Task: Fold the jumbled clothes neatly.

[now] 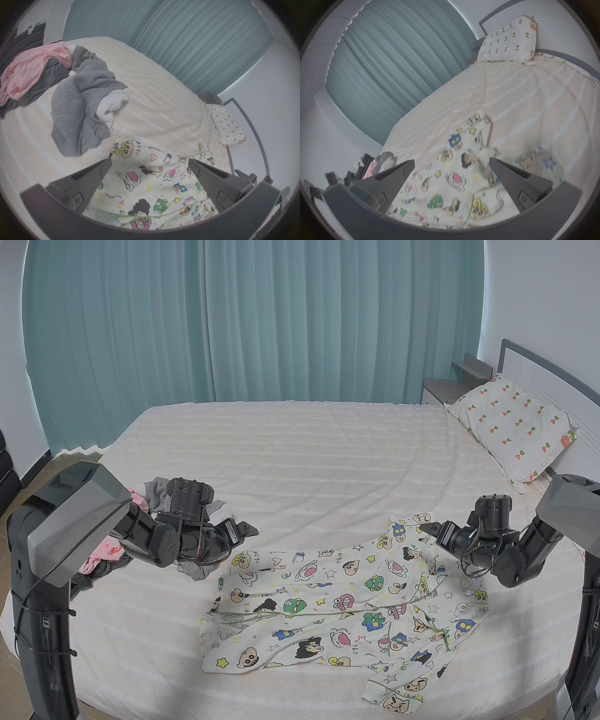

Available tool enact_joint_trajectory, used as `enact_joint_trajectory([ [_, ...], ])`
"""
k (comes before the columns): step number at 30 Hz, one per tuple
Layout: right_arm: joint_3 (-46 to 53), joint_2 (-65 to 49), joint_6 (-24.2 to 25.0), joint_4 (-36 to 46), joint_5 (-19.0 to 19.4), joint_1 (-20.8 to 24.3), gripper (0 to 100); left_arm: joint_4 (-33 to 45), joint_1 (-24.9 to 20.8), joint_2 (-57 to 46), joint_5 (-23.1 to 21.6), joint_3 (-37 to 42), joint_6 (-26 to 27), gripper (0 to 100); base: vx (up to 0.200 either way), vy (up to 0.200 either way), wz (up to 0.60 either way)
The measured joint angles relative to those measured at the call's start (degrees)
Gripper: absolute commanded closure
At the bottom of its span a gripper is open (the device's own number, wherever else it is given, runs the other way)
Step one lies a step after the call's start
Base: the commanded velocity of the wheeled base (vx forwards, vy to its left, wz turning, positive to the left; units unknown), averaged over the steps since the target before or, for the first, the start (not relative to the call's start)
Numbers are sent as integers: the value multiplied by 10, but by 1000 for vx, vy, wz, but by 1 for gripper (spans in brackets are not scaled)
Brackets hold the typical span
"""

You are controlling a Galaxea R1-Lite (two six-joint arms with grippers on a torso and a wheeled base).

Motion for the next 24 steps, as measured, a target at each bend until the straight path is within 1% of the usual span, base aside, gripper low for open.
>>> enact_joint_trajectory([
  [1,43,-8,7,-37,4,10,0,17,2,16,0,-28,8,0,0,0,0],
  [3,81,-14,15,-73,8,18,0,34,4,32,0,-55,15,0,0,0,0],
  [5,137,-23,28,-129,13,32,0,60,7,57,0,-99,26,0,0,0,0],
  [9,242,-39,49,-231,21,59,0,113,12,115,2,-205,44,0,0,0,0],
  [11,268,-43,54,-252,23,68,0,135,12,137,7,-244,47,0,0,0,0],
  [13,297,-48,59,-278,26,78,0,178,13,164,15,-293,52,0,0,0,0],
  [17,326,-54,65,-304,28,89,0,248,13,199,21,-344,54,0,0,0,0],
  [19,335,-56,68,-312,30,93,0,270,14,211,21,-358,53,0,0,0,0],
  [24,345,-58,75,-316,30,97,0,275,16,215,15,-368,43,0,0,0,0],
])
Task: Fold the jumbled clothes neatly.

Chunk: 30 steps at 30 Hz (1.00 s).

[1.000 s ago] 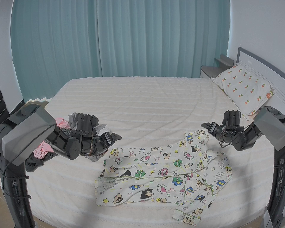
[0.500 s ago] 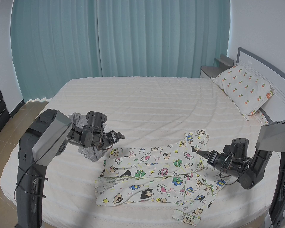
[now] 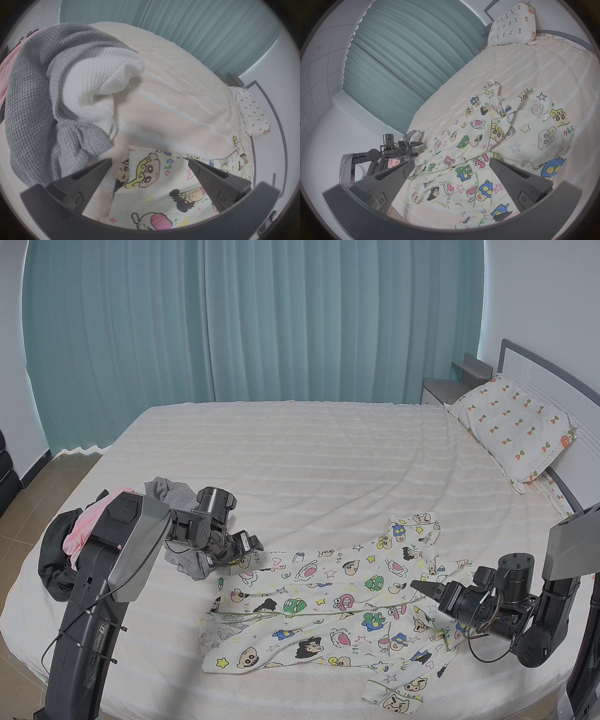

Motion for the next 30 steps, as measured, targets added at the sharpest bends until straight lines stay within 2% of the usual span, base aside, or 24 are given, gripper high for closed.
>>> enact_joint_trajectory([
  [5,2,-1,1,0,0,1,0,0,1,-1,-15,-3,-10,0,0,0,0],
  [15,2,-3,2,0,1,1,0,-3,-15,20,-13,-18,-9,0,0,0,0],
  [16,2,-3,2,0,2,1,0,-3,-16,23,-11,-19,-9,100,0,0,0],
  [20,3,-3,2,0,2,1,0,0,-19,32,-6,-21,-10,100,0,0,0],
  [30,8,-3,3,0,3,2,0,-1,-14,40,39,-22,-27,100,0,0,0],
])
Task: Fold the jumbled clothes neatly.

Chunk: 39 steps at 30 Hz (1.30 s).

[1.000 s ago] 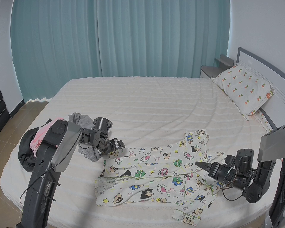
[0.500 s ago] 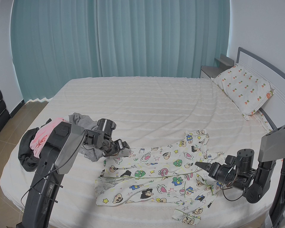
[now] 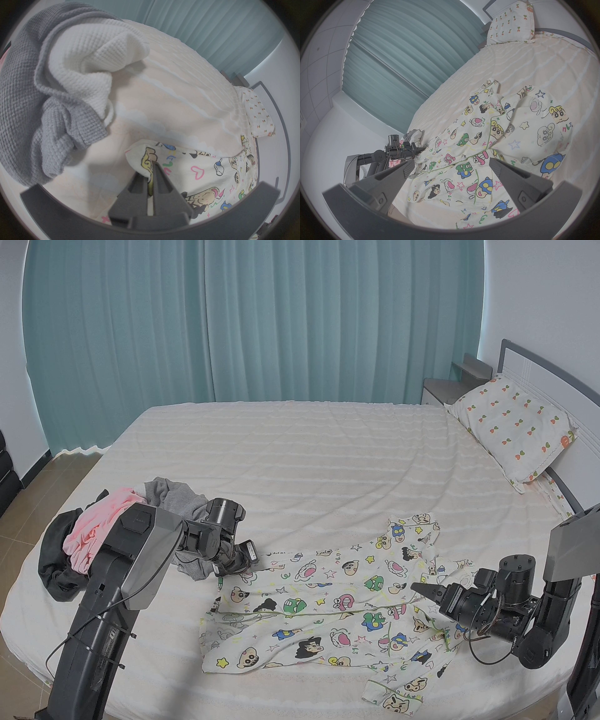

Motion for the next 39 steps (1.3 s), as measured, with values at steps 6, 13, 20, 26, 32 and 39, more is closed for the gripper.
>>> enact_joint_trajectory([
  [6,1,0,0,0,0,0,0,-1,1,3,17,0,-13,100,0,0,0],
  [13,4,0,0,-1,0,0,0,2,0,8,30,0,-48,100,0,0,0],
  [20,4,1,0,-1,0,0,0,19,-1,-9,19,1,-82,100,0,0,0],
  [26,5,1,0,-1,0,0,0,8,1,-43,-19,0,-109,100,0,0,0],
  [32,4,1,0,-1,1,1,0,-33,7,-66,-17,0,-106,100,0,0,0],
  [39,6,1,0,-1,1,3,0,-81,20,-62,5,0,-104,100,0,0,0],
])
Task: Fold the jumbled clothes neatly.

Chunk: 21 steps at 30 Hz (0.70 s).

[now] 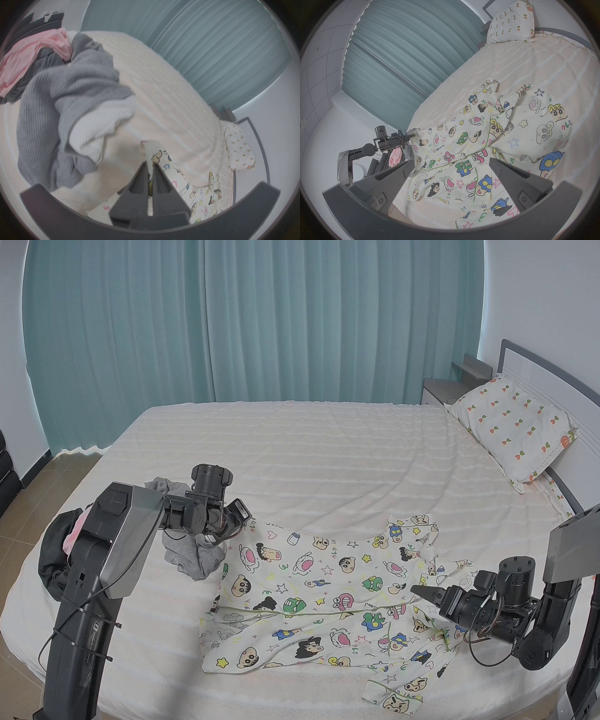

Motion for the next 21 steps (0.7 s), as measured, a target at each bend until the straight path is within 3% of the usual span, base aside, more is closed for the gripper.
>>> enact_joint_trajectory([
  [14,10,0,4,-11,1,9,0,-1,13,12,8,0,1,100,0,0,0],
  [15,10,0,4,-12,1,9,0,-1,13,12,8,0,4,0,0,0,0],
  [21,10,0,4,-11,2,10,0,8,14,12,10,0,12,0,0,0,0],
])
